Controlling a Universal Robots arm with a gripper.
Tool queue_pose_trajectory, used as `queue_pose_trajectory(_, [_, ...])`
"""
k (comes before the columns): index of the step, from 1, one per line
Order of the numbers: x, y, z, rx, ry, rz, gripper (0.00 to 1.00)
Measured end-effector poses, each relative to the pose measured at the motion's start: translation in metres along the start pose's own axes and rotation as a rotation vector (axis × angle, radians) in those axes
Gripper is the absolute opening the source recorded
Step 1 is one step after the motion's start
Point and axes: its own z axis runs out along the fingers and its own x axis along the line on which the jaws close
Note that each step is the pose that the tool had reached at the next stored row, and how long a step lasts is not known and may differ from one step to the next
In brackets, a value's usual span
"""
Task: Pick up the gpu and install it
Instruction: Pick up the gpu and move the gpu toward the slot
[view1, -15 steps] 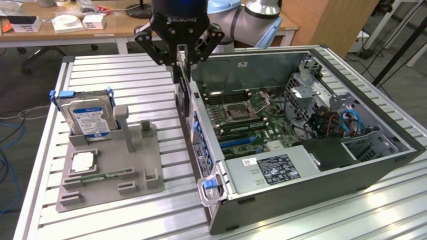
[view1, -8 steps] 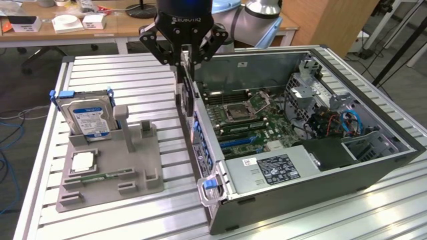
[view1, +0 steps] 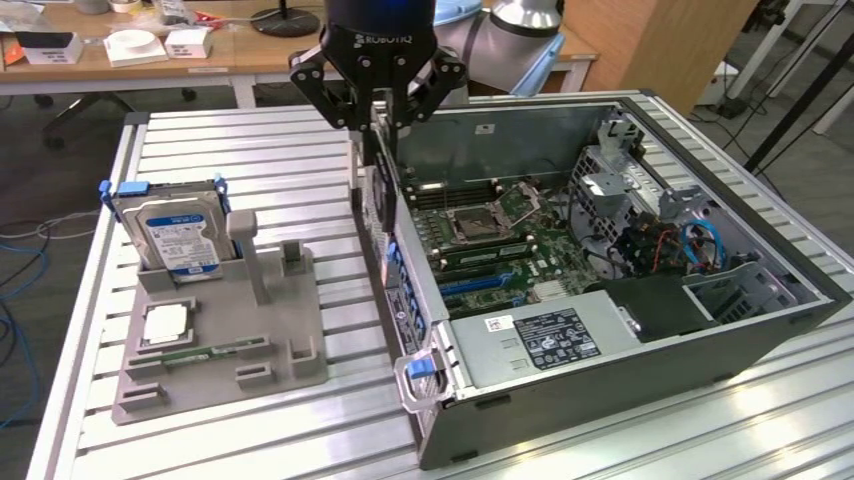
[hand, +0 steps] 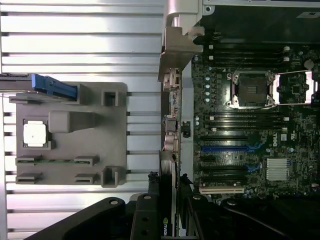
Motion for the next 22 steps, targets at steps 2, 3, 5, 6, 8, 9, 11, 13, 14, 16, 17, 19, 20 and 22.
queue_pose_trajectory(2, [-0.002,0.0001,0.0000,0.0000,0.0001,0.000,0.26])
queue_pose_trajectory(3, [-0.003,0.0001,0.0000,0.0001,0.0000,0.000,0.26])
queue_pose_trajectory(5, [-0.005,0.0001,0.0001,0.0001,0.0001,0.000,0.26])
queue_pose_trajectory(6, [-0.006,0.0001,0.0001,0.0001,0.0000,0.000,0.26])
queue_pose_trajectory(8, [-0.008,0.0002,0.0002,0.0000,0.0000,0.000,0.26])
queue_pose_trajectory(9, [-0.009,0.0002,0.0002,0.0000,0.0000,0.000,0.26])
queue_pose_trajectory(11, [-0.010,0.0002,0.0002,0.0000,0.0000,0.000,0.26])
queue_pose_trajectory(13, [-0.012,0.0003,0.0003,0.0000,-0.0001,0.000,0.26])
queue_pose_trajectory(14, [-0.013,0.0003,0.0003,0.0000,0.0000,0.000,0.26])
queue_pose_trajectory(16, [-0.015,0.0003,0.0003,0.0000,0.0000,0.000,0.26])
queue_pose_trajectory(17, [-0.015,0.0003,0.0004,0.0000,0.0000,0.000,0.26])
queue_pose_trajectory(19, [-0.017,0.0004,0.0004,0.0000,0.0000,0.000,0.26])
queue_pose_trajectory(20, [-0.018,0.0004,0.0004,0.0000,0.0000,0.000,0.26])
queue_pose_trajectory(22, [-0.019,0.0004,0.0005,0.0000,0.0000,0.000,0.26])
